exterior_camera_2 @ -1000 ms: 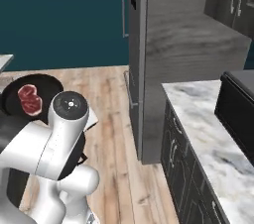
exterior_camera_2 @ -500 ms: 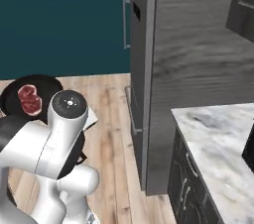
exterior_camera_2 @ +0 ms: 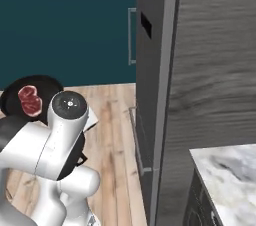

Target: Pick up the pan with the steak in it and place it on the dining table. Then place the steak on the plate.

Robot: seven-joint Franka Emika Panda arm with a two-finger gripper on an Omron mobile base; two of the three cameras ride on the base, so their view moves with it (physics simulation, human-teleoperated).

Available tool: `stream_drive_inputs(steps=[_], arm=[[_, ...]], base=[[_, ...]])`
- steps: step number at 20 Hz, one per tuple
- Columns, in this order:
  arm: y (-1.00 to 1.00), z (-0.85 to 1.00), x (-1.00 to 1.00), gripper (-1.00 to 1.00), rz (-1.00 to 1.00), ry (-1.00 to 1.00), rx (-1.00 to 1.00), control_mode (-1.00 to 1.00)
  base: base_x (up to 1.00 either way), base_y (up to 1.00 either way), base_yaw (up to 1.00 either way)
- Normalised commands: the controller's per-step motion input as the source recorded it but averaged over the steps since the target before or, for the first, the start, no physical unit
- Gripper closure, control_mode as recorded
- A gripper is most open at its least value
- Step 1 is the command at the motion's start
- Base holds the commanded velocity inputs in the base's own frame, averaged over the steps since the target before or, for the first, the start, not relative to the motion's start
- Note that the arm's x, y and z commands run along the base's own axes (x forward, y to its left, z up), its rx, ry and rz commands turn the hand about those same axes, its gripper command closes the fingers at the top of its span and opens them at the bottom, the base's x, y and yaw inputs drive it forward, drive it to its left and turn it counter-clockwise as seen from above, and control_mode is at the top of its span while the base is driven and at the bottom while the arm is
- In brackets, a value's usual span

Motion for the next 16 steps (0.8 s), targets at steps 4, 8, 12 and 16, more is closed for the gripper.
stream_drive_inputs(steps=[4,8,12,16], arm=[[0.00,0.00,0.00,1.00,0.00,0.00,0.00,1.00],[0.00,0.00,0.00,1.00,0.00,0.00,0.00,1.00],[0.00,0.00,0.00,1.00,0.00,0.00,0.00,1.00],[0.00,0.00,0.00,1.00,0.00,0.00,0.00,1.00]], base=[[0.08,0.00,0.43],[-0.03,0.00,0.50],[-0.04,0.00,0.50],[-0.06,0.00,0.50]])
